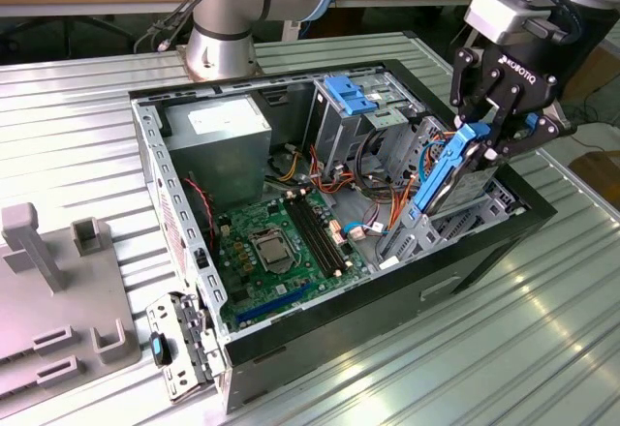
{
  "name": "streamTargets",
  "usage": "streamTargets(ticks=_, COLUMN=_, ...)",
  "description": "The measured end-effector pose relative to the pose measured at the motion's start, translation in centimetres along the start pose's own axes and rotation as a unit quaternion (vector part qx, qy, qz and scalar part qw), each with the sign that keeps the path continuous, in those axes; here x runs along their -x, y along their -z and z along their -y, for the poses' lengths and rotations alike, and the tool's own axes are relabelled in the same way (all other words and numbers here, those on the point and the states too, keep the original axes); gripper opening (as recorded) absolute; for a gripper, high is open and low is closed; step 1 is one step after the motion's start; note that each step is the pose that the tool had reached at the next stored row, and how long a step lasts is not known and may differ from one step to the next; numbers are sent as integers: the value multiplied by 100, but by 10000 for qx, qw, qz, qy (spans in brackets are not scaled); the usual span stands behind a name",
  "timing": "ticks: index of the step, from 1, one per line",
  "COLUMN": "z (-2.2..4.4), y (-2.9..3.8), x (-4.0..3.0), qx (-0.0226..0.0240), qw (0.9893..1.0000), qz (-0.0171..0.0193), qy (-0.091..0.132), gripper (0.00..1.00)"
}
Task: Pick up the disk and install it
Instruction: 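Insert the disk into the insertion slot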
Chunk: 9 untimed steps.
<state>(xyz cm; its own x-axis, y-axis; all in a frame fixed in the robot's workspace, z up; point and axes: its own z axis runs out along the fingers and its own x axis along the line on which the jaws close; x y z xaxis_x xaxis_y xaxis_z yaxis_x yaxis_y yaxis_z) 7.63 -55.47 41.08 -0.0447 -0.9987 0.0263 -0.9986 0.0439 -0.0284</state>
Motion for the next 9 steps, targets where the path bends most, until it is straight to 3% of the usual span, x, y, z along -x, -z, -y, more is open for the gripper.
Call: streamTargets(ticks=9, z=0, y=-12, x=1, qx=-13, qw=10000, qz=1, qy=5, gripper=37)
